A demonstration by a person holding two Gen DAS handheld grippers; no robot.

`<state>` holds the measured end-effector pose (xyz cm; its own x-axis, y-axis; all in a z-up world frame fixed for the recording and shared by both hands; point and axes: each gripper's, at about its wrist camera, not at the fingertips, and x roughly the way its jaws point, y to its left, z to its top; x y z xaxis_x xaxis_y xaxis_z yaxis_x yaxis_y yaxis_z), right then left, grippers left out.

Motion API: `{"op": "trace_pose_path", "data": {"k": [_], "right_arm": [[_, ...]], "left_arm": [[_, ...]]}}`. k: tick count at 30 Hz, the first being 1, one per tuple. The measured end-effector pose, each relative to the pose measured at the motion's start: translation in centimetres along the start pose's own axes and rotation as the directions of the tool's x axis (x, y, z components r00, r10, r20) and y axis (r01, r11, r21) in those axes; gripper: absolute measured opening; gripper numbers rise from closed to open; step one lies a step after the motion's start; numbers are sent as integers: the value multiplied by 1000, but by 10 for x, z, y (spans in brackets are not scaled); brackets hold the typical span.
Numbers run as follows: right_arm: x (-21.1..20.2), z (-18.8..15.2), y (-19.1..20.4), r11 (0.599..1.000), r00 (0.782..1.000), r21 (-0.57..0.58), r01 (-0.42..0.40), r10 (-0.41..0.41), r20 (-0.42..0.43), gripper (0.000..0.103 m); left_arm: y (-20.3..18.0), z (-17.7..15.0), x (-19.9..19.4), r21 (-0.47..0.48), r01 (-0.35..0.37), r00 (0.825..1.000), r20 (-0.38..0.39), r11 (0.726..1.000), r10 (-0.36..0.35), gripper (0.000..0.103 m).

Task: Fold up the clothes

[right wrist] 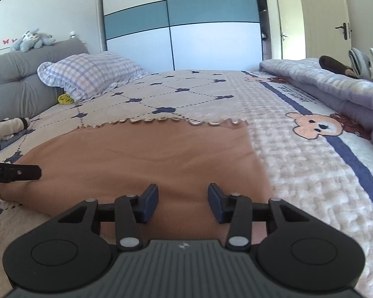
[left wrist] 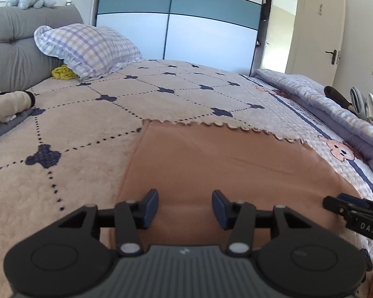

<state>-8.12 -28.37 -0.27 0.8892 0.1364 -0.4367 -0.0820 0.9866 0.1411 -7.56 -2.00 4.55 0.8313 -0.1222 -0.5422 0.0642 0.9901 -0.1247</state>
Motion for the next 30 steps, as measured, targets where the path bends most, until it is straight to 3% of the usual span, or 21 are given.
{"op": "trace_pose_path", "data": {"k": [4, 10, 17, 23, 27, 30], "right_arm": [[-1, -3, -21, 994, 1000, 107, -26, 25, 11, 30], [1, -7, -5, 1000, 1000, 22, 21, -21, 19, 31], [-3, -9, -15, 997, 999, 72, -5, 3, 39, 31], [-11, -9, -22, 991, 995, 111, 76, -82, 56, 34], [-11, -11, -39, 979, 997, 199, 52, -63, 49, 34], [-9, -11, -36, 982, 997, 181, 64, -72, 41, 34]], "left_arm": [[2, -8, 7, 32, -26, 1000, -10, 999, 26, 58], [0, -16, 8, 56, -47, 999, 18, 997, 46, 61], [3, -19, 8, 48, -46, 999, 30, 998, 44, 64], [8, -19, 7, 36, -33, 999, 28, 999, 33, 65], [9, -21, 8, 34, -30, 999, 29, 999, 29, 65], [7, -21, 8, 41, -33, 999, 31, 999, 32, 65]]}}
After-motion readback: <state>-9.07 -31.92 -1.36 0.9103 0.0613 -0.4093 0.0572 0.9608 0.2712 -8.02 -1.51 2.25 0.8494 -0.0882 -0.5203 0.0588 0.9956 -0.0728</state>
